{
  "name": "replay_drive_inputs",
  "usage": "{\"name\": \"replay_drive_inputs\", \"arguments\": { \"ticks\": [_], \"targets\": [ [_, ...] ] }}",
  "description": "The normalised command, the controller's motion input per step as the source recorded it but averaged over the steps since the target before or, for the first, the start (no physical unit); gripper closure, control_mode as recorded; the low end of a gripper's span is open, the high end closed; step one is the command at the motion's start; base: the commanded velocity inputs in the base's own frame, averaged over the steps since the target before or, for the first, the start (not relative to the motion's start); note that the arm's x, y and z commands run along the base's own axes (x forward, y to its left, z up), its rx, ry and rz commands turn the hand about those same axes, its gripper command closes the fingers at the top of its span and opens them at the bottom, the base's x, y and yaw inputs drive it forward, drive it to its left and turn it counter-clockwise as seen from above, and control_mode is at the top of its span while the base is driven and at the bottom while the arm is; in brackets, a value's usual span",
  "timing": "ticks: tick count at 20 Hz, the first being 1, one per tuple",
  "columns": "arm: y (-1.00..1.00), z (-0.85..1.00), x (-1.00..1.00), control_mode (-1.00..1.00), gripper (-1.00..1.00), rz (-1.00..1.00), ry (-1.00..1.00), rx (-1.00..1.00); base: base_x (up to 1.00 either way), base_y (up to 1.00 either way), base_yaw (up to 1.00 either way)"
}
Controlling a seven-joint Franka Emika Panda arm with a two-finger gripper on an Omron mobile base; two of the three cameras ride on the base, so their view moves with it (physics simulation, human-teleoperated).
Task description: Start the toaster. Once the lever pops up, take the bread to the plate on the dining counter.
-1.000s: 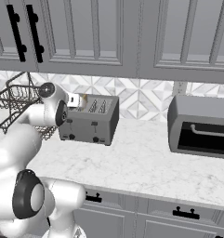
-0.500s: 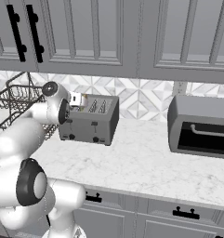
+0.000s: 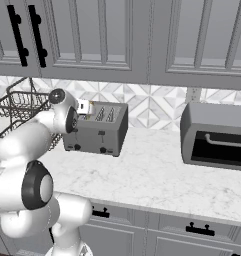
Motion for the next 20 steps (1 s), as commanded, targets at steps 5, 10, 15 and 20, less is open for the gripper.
{"name": "replay_drive_inputs", "arguments": {
  "ticks": [5, 10, 15, 20],
  "targets": [
    [0.00, -0.11, 0.11, -1.00, -1.00, 0.00, 0.00, 0.00, 0.00, 0.00, 0.00],
    [0.00, -0.10, 0.06, -1.00, -1.00, 0.00, 0.00, 0.00, 0.00, 0.00, 0.00],
    [0.00, 0.00, 0.04, -1.00, -1.00, 0.00, 0.00, 0.00, 0.00, 0.00, 0.00],
    [0.00, 0.00, 0.09, -1.00, -1.00, 0.00, 0.00, 0.00, 0.00, 0.00, 0.00]
  ]
}}
